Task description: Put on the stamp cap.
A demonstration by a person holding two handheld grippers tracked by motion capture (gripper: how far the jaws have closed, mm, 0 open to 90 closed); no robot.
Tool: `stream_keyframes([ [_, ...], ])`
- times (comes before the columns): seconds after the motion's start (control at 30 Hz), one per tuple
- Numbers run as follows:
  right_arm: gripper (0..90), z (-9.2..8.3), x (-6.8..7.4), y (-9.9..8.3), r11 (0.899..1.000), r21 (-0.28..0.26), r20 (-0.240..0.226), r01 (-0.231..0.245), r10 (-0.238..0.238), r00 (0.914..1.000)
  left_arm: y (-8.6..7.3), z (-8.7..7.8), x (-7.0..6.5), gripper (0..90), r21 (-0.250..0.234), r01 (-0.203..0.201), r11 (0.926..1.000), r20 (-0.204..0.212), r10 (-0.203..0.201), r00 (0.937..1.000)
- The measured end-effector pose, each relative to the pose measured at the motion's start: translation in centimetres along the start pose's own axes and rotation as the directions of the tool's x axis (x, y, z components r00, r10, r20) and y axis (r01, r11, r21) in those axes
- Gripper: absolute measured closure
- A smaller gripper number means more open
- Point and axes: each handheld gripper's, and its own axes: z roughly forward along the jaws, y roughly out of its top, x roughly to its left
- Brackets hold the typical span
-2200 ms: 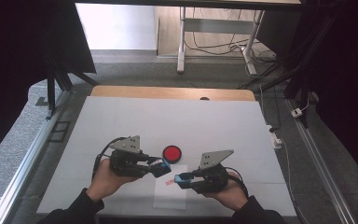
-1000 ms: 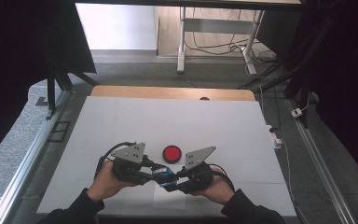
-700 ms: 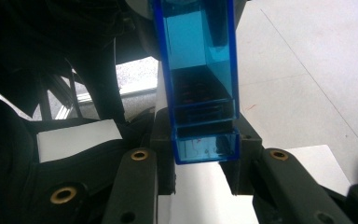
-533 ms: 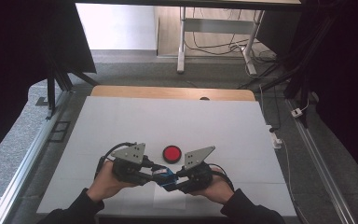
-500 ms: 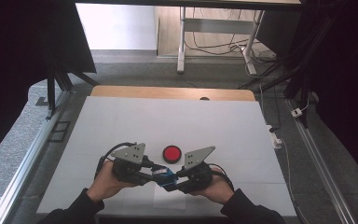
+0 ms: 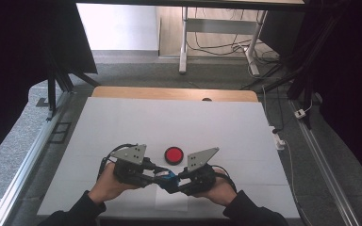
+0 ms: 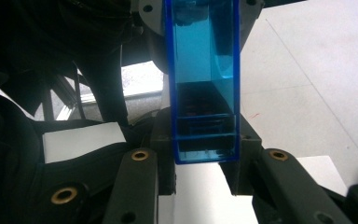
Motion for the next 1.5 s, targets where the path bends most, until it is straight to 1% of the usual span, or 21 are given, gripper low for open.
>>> stream_keyframes([
  [0.1, 69.3, 0.0, 0.0, 0.0, 1.0, 0.002, 0.001, 0.005, -0.005, 1.0, -0.1, 0.0, 0.0, 69.8, -0.01, 0.008, 0.9999, 0.007, -0.008, 0.9999],
  [0.17, 69.3, -0.1, 0.1, 0.1, 1.0, 0.001, 0.0, -0.001, 0.001, 1.0, -0.1, 0.0, 0.1, 69.8, -0.014, 0.009, 0.9999, 0.01, -0.009, 0.9999],
  [0.23, 69.2, -0.1, 0.1, 0.1, 1.0, 0.001, 0.0, -0.001, 0.001, 1.0, -0.1, 0.0, 0.1, 69.8, -0.01, 0.008, 0.9999, 0.009, -0.008, 0.9999],
  [0.4, 69.0, 0.0, 0.0, -0.1, 1.0, 0.014, 0.002, 0.003, -0.003, 1.0, 0.0, 0.2, 0.0, 69.8, 0.011, 0.001, 0.9999, -0.003, -0.001, 1.0],
  [0.53, 68.4, 0.1, 0.1, -0.2, 1.0, 0.006, 0.014, 0.001, -0.001, 0.9999, 0.1, 0.2, 0.0, 69.8, 0.019, 0.0, 0.9998, -0.008, 0.0, 1.0],
  [0.73, 65.9, 0.1, 0.2, -0.2, 1.0, 0.006, 0.034, 0.004, -0.005, 0.9994, 0.1, 0.3, 0.0, 69.8, 0.028, 0.01, 0.9996, -0.017, -0.01, 0.9998],
  [0.97, 62.0, 0.0, 0.1, -0.2, 1.0, -0.002, 0.049, -0.005, 0.005, 0.9988, 0.2, 0.1, -0.1, 69.8, 0.023, 0.012, 0.9997, -0.031, -0.011, 0.9995],
  [1.13, 59.6, -0.1, 0.1, -0.3, 1.0, -0.006, 0.06, -0.011, 0.011, 0.9982, 0.3, -0.1, -0.1, 69.8, 0.019, 0.024, 0.9995, -0.044, -0.023, 0.9988],
  [1.4, 58.3, -0.2, 0.3, -0.2, 1.0, -0.005, 0.071, -0.007, 0.007, 0.9974, 0.3, -0.4, -0.1, 69.8, 0.019, 0.033, 0.9993, -0.06, -0.032, 0.9977],
  [1.5, 57.4, -0.3, 0.3, -0.3, 1.0, -0.005, 0.083, -0.008, 0.008, 0.9965, 0.4, -0.7, -0.1, 69.8, 0.016, 0.033, 0.9993, -0.068, -0.032, 0.9972],
])
